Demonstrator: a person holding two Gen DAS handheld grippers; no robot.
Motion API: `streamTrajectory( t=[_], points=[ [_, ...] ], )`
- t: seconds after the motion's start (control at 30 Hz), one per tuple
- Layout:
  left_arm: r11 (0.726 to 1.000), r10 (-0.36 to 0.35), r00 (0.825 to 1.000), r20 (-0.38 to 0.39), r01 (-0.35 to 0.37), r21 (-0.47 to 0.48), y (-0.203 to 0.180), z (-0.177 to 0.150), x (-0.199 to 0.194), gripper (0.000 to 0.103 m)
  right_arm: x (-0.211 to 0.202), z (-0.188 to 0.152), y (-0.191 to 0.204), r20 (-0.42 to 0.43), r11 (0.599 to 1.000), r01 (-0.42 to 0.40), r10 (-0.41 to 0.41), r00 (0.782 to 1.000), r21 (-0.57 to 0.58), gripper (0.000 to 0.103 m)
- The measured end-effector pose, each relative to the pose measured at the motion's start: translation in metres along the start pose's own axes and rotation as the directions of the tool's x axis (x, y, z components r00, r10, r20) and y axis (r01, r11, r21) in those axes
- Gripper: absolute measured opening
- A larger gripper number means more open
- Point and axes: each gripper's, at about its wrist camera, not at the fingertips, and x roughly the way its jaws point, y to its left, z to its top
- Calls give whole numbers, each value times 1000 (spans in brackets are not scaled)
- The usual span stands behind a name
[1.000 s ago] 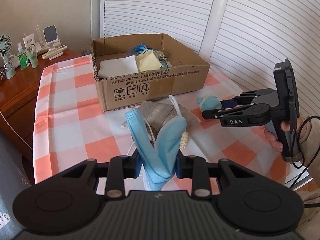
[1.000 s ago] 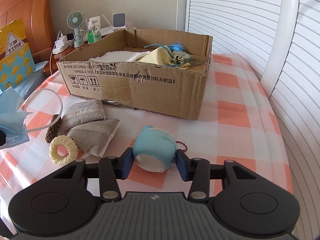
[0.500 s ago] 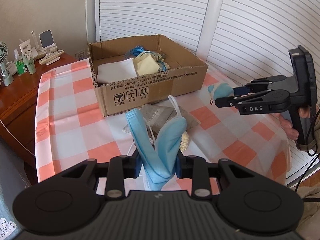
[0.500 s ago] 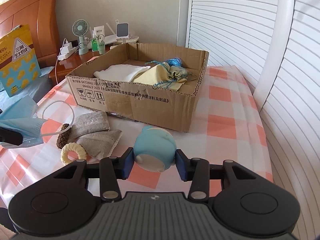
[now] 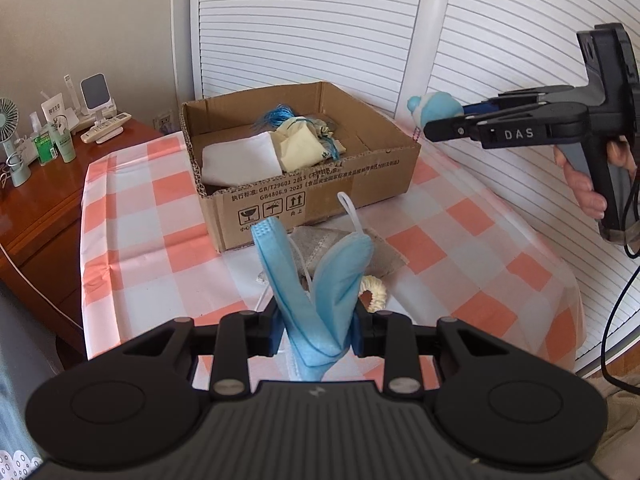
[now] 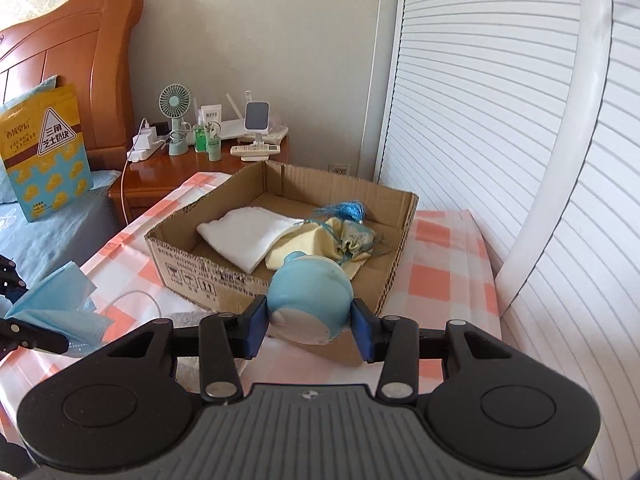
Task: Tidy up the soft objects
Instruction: 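Carry the mask into the box with the left gripper while the right drops the plush toy inside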
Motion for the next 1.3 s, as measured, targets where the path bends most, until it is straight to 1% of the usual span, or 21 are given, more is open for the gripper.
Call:
streamTrajectory(
  t=[0.17, 0.23, 0.3, 0.37, 0.4, 0.43, 0.47, 0.5, 0.53, 0.6, 0.63, 0.73, 0.9, 1.0, 1.13, 1.17, 1.2, 1.23, 1.27, 1.3],
  points=[
    [999, 18, 999, 29, -19, 31, 2, 25, 2, 30, 15, 26, -5, 15, 1000, 8, -8, 1000, -10, 49],
    [999, 19, 999, 46, -21, 42, 3, 36, 4, 30, 25, 37, -8, 10, 1000, 21, -21, 1000, -7, 49],
    [999, 21, 998, 55, -23, 49, 3, 47, 8, 30, 37, 47, -11, -4, 1000, 17, -17, 1000, 9, 49],
    [998, 29, 998, 61, -33, 60, 4, 58, 13, 30, 48, 53, -12, -13, 1000, 23, -22, 1000, 13, 52],
    [997, 31, 998, 62, -35, 64, 5, 63, 16, 30, 54, 55, -13, -27, 1000, 21, -20, 999, 21, 64],
    [997, 36, 997, 66, -40, 65, 6, 69, 18, 30, 59, 55, -14, -38, 999, 13, -11, 999, 32, 79],
    [997, 42, 997, 69, -47, 67, 7, 74, 21, 30, 62, 54, -15, -41, 999, 2, 0, 999, 45, 85],
    [996, 48, 996, 72, -53, 73, 8, 80, 24, 30, 62, 51, -15, -25, 998, -8, 10, 1000, 67, 95],
    [995, 53, 996, 73, -58, 77, 9, 84, 27, 30, 60, 47, -17, -7, 995, -19, 20, 1000, 93, 100],
    [995, 61, 996, 70, -67, 79, 11, 95, 35, 30, 56, 40, -18, 6, 988, -44, 43, 999, 146, 103],
    [994, 64, 996, 68, -70, 78, 13, 101, 40, 30, 54, 38, -17, 9, 986, -43, 42, 999, 163, 103],
    [994, 75, 996, 57, -79, 72, 21, 118, 57, 30, 47, 30, -14, -4, 985, -10, 11, 1000, 173, 103],
    [994, 100, 995, 16, -101, 48, 36, 149, 96, 30, 41, 14, 4, -66, 991, 88, -81, 995, 103, 103],
    [992, 123, 992, -5, -123, 32, 44, 168, 119, 30, 35, 3, 10, -67, 992, 100, -94, 993, 80, 103],
    [990, 142, 990, -22, -143, -20, 55, 194, 144, 31, 29, -5, 10, -53, 992, 95, -90, 995, 87, 103],
    [989, 146, 989, -13, -146, -29, 58, 200, 149, 34, 28, -5, 10, -51, 991, 99, -95, 994, 89, 103],
    [988, 153, 988, -6, -153, -38, 60, 204, 154, 52, 27, -6, 9, -47, 990, 107, -103, 994, 93, 103],
    [983, 175, 985, 0, -175, -56, 63, 207, 157, 78, 27, -6, 8, -43, 989, 114, -110, 993, 98, 103],
    [976, 205, 979, 10, -204, -71, 64, 208, 159, 94, 26, -6, 7, -43, 988, 114, -110, 993, 105, 103],
    [969, 236, 971, 27, -233, -79, 64, 208, 158, 94, 25, -6, 6, -44, 987, 112, -108, 993, 116, 103]
  ],
)
